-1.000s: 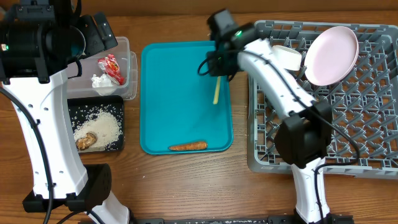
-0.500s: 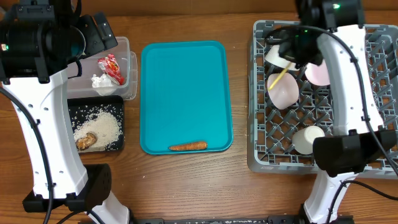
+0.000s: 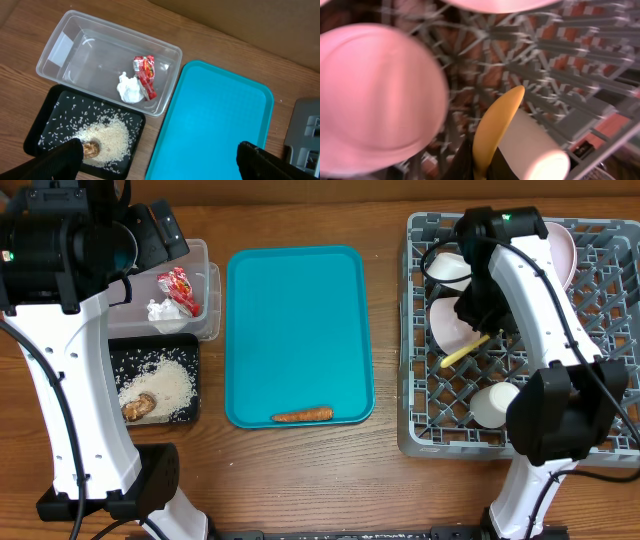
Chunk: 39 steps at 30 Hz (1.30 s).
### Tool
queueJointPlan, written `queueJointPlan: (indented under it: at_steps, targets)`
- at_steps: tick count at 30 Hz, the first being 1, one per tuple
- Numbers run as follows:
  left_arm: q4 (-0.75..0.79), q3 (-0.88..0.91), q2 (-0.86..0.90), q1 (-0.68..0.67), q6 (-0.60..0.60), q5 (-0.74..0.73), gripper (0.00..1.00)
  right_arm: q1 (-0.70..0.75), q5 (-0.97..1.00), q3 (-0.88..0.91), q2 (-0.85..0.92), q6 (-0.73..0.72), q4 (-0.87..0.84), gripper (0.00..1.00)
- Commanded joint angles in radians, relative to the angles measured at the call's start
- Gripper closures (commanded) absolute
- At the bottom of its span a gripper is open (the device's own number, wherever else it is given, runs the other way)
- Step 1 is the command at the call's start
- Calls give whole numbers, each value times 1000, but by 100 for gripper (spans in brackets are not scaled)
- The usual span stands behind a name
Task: Sort waste into correct bins and load items into the dishwasher
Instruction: 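Carry the yellow spoon into the dish rack and release it, then reach the left gripper to the carrot on the teal tray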
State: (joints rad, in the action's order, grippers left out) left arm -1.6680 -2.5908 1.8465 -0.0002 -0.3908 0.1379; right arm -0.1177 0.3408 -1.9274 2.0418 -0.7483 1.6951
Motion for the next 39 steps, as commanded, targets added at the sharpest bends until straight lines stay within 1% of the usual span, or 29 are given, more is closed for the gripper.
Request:
queueJointPlan:
  at_steps: [1, 3, 4, 5, 6, 7, 10, 14, 17, 19, 21, 24, 26, 30, 33, 36, 39]
  targets:
    - [4, -10, 5, 0, -14, -8, 0, 2, 123, 9, -93, -121, -6, 96]
    - [4, -10, 5, 0, -14, -8, 0, 1, 122, 10, -93, -120, -18, 96]
    - [4, -10, 5, 0, -14, -8, 0, 1, 122, 12, -93, -120, -21, 94]
    - [4, -10, 5, 0, -14, -8, 0, 1, 122, 14, -93, -115, -20, 72]
    - [4, -10, 5, 0, -13, -8, 0, 1, 121, 16, -93, -110, -16, 53]
    - [4, -10, 5, 0, -13, -8, 0, 1, 108, 16, -93, -88, -13, 39]
    - [4, -10, 5, 0, -14, -8, 0, -1, 84, 16, -93, -57, -13, 39]
    - [4, -10, 5, 0, -13, -8, 0, -1, 81, 15, -97, -52, -2, 39]
    - [4, -10, 5, 0, -13, -8, 0, -6, 38, 15, -115, 29, -13, 40]
    - [4, -10, 5, 0, -14, -8, 0, -22, -8, 15, -137, 112, -40, 40]
    - [4, -10, 5, 0, -14, -8, 0, -55, -87, 15, -169, 233, -80, 39]
    - [4, -10, 5, 0, -13, -8, 0, -129, -248, 15, -205, 422, -140, 35]
    - [4, -9, 5, 0, -14, -8, 0, -184, -322, 15, -212, 510, -161, 32]
    - [4, -10, 5, 0, -14, -8, 0, -298, -416, 30, -210, 558, -190, 28]
    - [6, -10, 5, 0, -13, 1, 0, -363, -451, 61, -210, 566, -219, 28]
    - [6, -10, 5, 0, -13, 10, 0, -382, -447, 71, -210, 566, -226, 28]
    - [10, -10, 5, 0, -14, -10, 0, -351, -447, 67, -212, 566, -228, 29]
